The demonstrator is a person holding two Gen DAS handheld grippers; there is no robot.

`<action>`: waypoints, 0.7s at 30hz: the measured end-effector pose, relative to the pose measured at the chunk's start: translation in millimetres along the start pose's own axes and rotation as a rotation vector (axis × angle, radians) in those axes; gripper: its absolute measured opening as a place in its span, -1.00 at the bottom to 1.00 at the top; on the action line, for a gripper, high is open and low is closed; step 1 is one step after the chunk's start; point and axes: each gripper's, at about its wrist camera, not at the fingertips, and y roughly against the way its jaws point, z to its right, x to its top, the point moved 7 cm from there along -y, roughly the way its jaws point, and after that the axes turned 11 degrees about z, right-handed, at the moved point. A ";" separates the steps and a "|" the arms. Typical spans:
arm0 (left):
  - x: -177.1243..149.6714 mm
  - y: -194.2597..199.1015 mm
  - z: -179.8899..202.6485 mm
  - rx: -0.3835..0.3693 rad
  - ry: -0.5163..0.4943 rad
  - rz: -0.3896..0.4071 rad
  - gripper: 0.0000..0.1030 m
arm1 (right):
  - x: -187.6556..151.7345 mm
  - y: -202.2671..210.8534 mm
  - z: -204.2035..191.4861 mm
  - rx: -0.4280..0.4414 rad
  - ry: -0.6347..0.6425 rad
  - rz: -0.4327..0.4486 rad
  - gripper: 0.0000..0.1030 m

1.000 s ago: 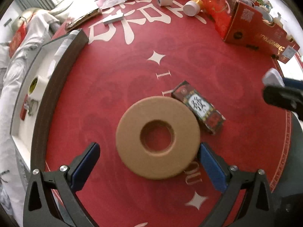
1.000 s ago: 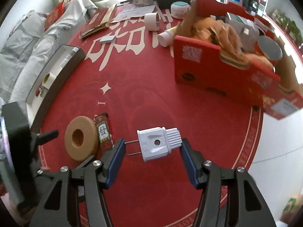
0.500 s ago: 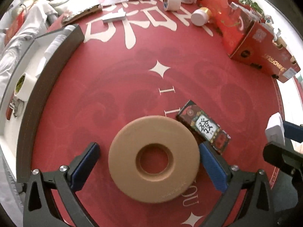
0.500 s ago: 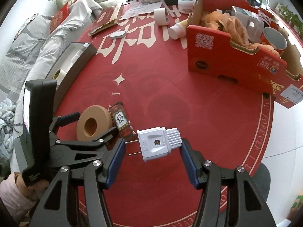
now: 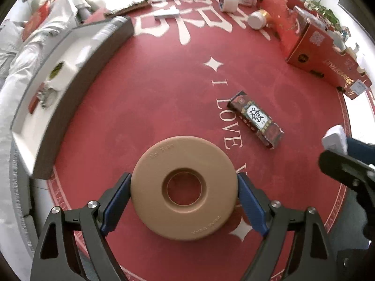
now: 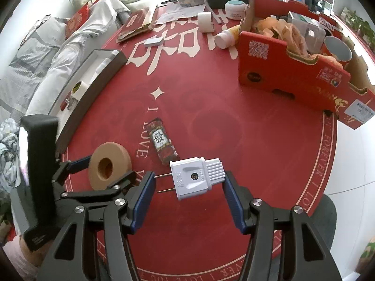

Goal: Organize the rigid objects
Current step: 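Carry the tape ring in left gripper and plug in right gripper over the tray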

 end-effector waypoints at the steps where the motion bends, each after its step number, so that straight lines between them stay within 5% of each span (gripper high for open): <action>1: -0.6 5.4 -1.7 0.003 0.006 0.016 0.72 | -2.1 -0.4 -1.4 0.002 0.001 -0.003 0.16; 12: -1.1 41.7 -23.3 0.062 0.050 0.112 0.72 | -16.6 0.6 -16.4 0.007 0.015 -0.012 0.16; 21: -9.9 42.6 -30.8 0.050 0.088 0.114 0.72 | -25.6 -0.9 -28.4 0.000 0.052 -0.023 0.16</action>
